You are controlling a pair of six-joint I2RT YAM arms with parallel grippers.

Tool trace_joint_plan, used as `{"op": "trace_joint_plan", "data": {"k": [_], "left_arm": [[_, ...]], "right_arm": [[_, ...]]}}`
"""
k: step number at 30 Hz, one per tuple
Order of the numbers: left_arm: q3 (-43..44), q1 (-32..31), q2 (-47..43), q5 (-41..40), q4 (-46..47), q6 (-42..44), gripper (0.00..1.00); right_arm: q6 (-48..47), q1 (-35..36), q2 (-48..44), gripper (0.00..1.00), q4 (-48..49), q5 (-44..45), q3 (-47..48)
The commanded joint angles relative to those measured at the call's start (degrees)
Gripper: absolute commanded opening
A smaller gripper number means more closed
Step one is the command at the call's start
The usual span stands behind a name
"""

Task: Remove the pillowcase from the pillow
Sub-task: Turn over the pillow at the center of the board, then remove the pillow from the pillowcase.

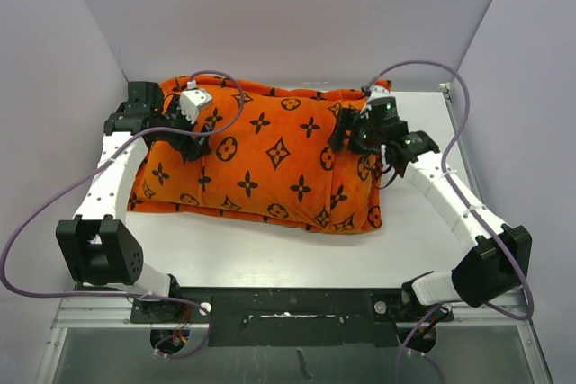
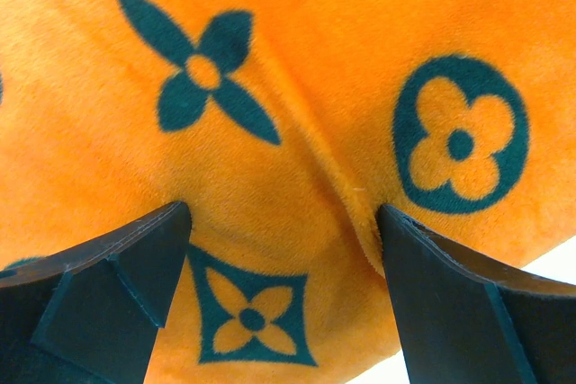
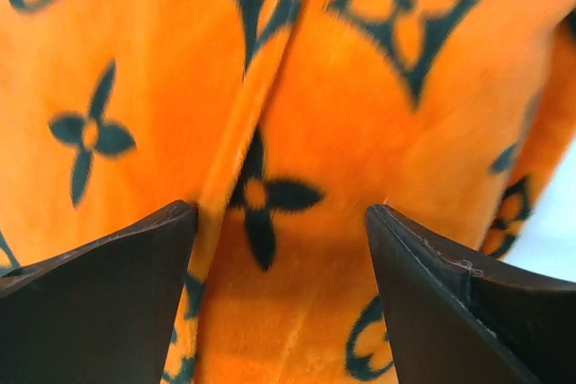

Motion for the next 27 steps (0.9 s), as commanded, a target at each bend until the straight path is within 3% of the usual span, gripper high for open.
{"op": "trace_joint_plan", "data": {"k": [1,7,12,16,20,23,27], "left_arm": [[-0.76,6.97,-0.55,-3.85,4.08,0.80,0.84],[-4.87,13.45,3.67,-8.31,10.50,3.37,0.79],[-7.70,15.42,4.60,-8.04,13.83,3.37,0.84],[-5.54,16.87,4.32,-5.20,13.35,3.12,0.89],[0.92,18.06,5.28,-4.12,8.84,2.81,0.91],[3.92,15.91,3.60,-3.77,7.00,2.37,0.92],[5.67,4.41,-1.72,-4.80,1.12,2.15,0.91]], "right_arm": [[4.35,1.85,-2.59,0.76,5.82,-0.88,-9.47],[6.49,1.80,-5.15,0.72,8.11,-0.52,-18.57],[6.92,-0.88,-5.11,0.73,9.22,-2.51,-21.66],[7.16,-6.32,-4.13,0.73,10.39,-6.55,-23.35],[5.05,-6.97,-3.61,0.72,8.84,-6.49,-20.97],[4.89,-6.35,-4.91,0.72,8.99,-6.43,-19.79],[5.05,-3.64,-5.78,0.71,8.61,-5.38,-18.17]]}}
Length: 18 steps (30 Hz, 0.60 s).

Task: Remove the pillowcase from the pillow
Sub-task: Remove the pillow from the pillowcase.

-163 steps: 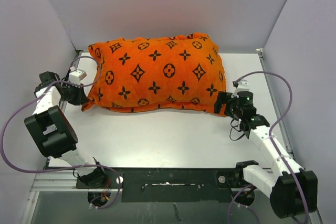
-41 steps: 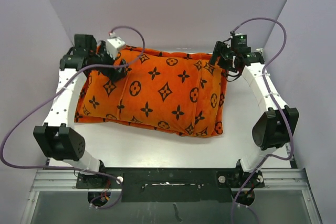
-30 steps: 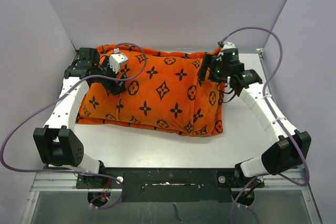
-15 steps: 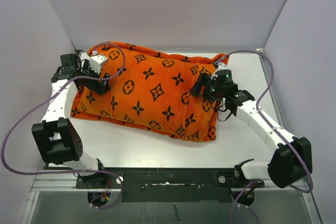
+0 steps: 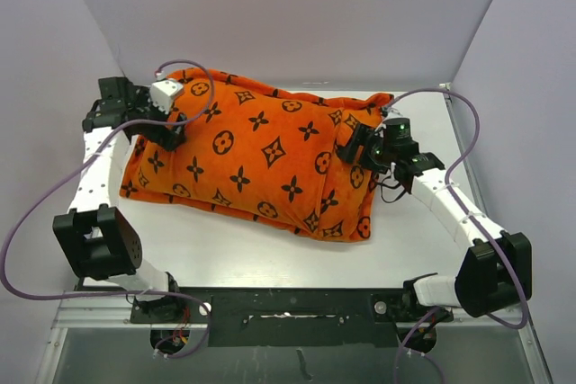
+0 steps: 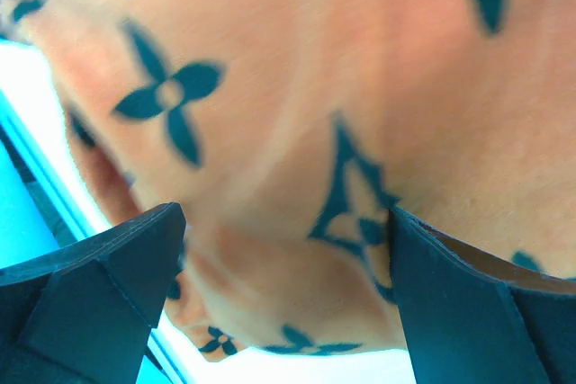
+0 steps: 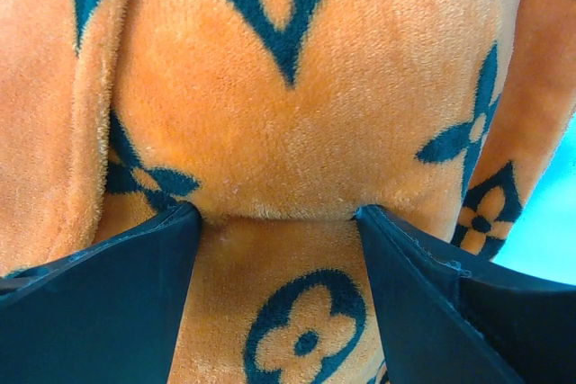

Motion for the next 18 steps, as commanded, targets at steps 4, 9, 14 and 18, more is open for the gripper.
{"op": "trace_joint_plan", "data": {"k": [4,9,14,18], "left_arm": [[5.39,-24.49,-8.90,-1.93,-6.75,-4.79,0.92],[9.21,-42.36,-5.72,-1.95,-7.98,-14.39,0.93],[10.00,-52.74,-0.39,-6.51,-4.41,-20.09,0.94],[13.59,-54.77,4.73,-8.77,-1.89,-26.44,0.93]], "right_arm": [[-0.89,5.12,-1.32,0.72,-4.93,4.74,3.12],[1.50,6.99,-3.20,0.73,-4.03,4.70,2.85],[3.00,7.07,-4.49,0.74,-3.63,3.95,1.27],[5.28,7.07,-5.83,0.74,-1.98,3.07,-1.95]]}}
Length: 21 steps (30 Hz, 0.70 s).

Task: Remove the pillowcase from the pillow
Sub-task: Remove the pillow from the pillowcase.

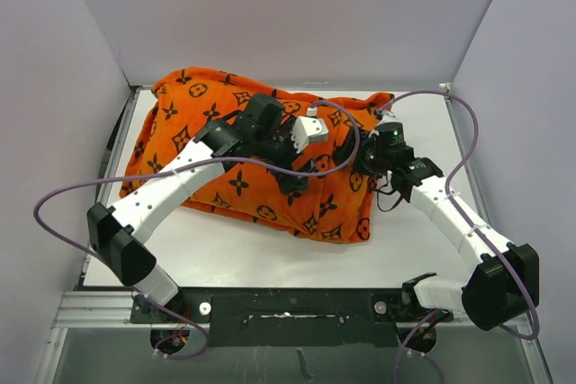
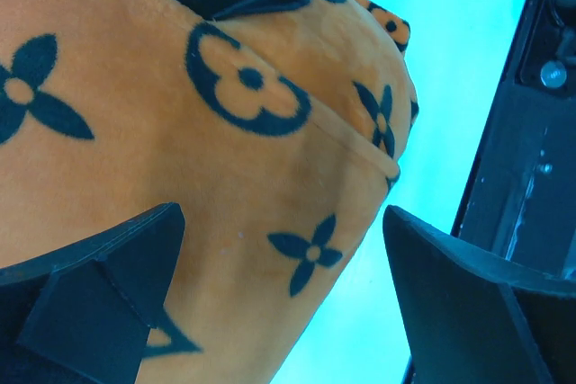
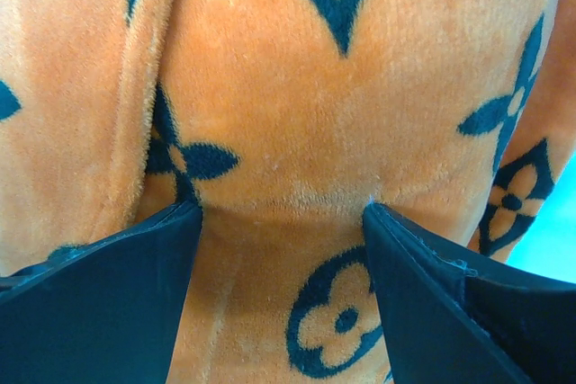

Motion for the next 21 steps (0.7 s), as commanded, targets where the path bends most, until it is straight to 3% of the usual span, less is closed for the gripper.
{"op": "trace_joint_plan", "data": {"k": [1,11,17,21], "left_arm": [[5.52,-0.97,5.98,-4.24,4.66,-10.20,0.93],[5.64,-7.17,12.44,-11.82,10.52,-13.28,0.89],[4.64,-6.79,13.17,-23.16,14.34,-10.37,0.67],[0.86,-5.84,10.86,-27.19,17.20,-8.48,0.43]], "right_arm": [[3.51,1.04,-2.70,0.74,1.42,-2.84,-3.77],[8.07,0.95,-4.32,0.68,6.49,-3.88,-11.33],[7.70,0.10,-4.83,0.54,5.79,-3.49,-11.97],[8.13,-0.02,-4.37,0.47,6.19,-3.86,-12.82]]}}
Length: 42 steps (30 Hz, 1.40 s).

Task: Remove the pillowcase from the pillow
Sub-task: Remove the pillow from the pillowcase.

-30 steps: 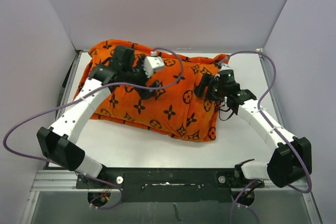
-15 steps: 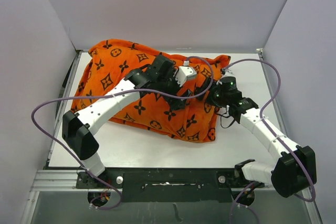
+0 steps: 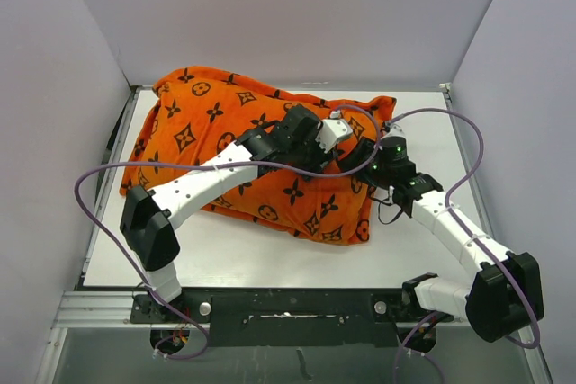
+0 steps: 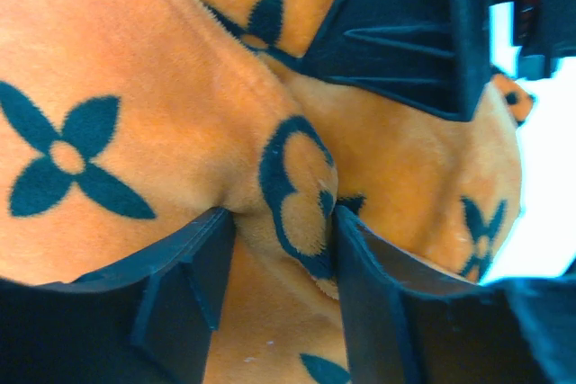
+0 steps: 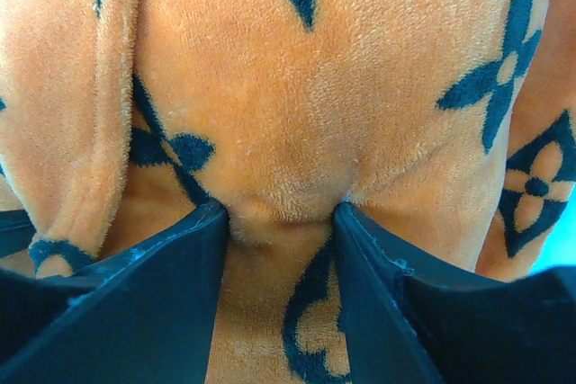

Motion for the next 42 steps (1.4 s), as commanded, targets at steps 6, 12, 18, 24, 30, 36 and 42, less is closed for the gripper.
{"op": "trace_joint_plan", "data": {"k": [6,12,18,24,30,36,42], "left_arm": [[-6.03,4.18,-5.59,-7.18,8.38,2.58,0.06],[-7.65,9.08,-10.25,-3.67,7.64,1.97,0.00],[-8.72,13.76,-14.72,5.67,5.43,-0.02,0.00],[-10.20,18.07,-17.92,15.50,4.18,-2.63,0.00],[-10.47,23.39,-18.72,18.31,4.09,-3.83,0.00],[-15.05,24.30,-19.35,7.93,6.49,0.77,0.00],[-20.15,24.86,-20.09,16.09,6.75,-2.26,0.00]], "right_arm": [[0.71,0.74,0.31,0.40,-3.26,-3.31,-3.40],[-0.18,0.46,0.12,0.31,-4.53,-1.99,-4.23],[-0.78,-0.75,0.40,0.25,-5.05,-1.68,-4.88],[-0.52,-0.53,1.72,0.17,-4.41,-1.46,-5.70],[-0.68,0.03,1.81,0.07,-4.88,-0.16,-6.40],[-1.72,0.35,-2.29,0.00,-15.47,10.01,-1.45],[2.23,12.69,-5.28,0.13,-26.19,30.43,10.34]]}}
